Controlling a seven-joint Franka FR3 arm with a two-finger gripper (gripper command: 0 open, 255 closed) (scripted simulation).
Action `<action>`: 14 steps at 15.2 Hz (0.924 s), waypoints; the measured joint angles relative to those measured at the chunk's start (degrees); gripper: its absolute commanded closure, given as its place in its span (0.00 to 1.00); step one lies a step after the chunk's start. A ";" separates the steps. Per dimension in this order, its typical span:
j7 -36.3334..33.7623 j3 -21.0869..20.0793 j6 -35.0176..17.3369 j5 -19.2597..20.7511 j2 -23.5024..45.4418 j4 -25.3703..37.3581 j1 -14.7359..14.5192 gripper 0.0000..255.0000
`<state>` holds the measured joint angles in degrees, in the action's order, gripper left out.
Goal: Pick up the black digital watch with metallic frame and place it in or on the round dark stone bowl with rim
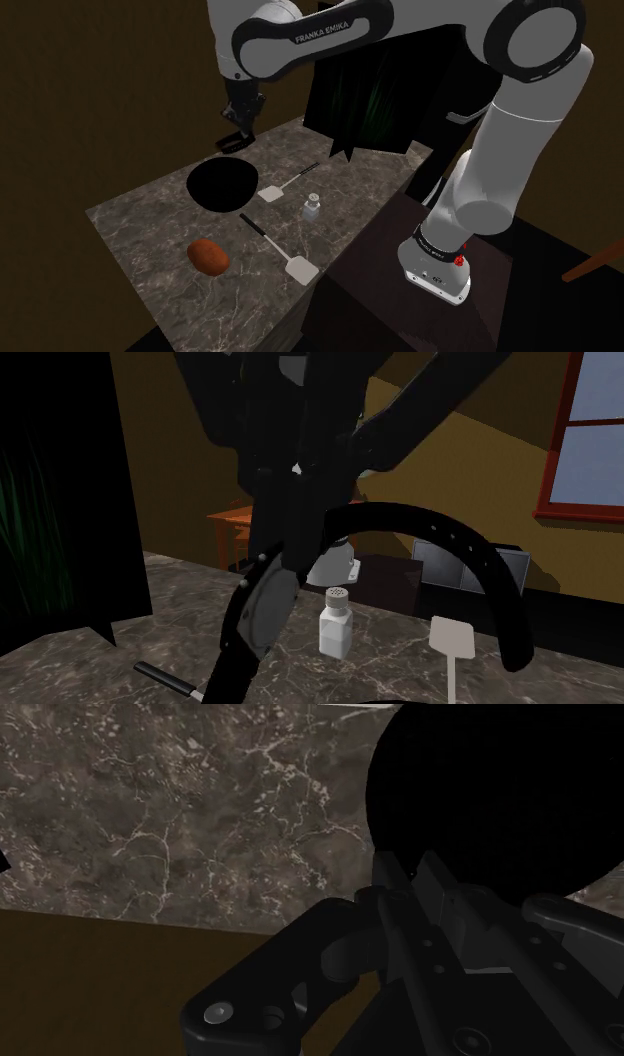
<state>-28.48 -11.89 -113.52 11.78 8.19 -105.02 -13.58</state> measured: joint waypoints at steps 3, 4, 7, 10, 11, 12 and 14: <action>-3.96 -1.65 1.19 0.51 1.24 1.75 -2.40 1.00; -4.50 -1.79 1.07 0.71 1.93 2.18 -2.68 1.00; -5.37 -1.87 -0.48 1.11 2.85 1.37 -2.95 1.00; -5.91 -1.80 -2.56 1.48 3.51 -0.15 -2.97 1.00; -6.21 -1.79 -3.32 1.65 3.79 -0.67 -3.04 1.00; -6.36 -1.76 -3.95 1.79 4.07 -1.05 -3.04 1.00; -6.78 -1.69 -5.37 2.14 4.73 -1.86 -3.10 1.00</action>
<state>-35.26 -13.58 -118.89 13.92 12.92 -106.88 -16.68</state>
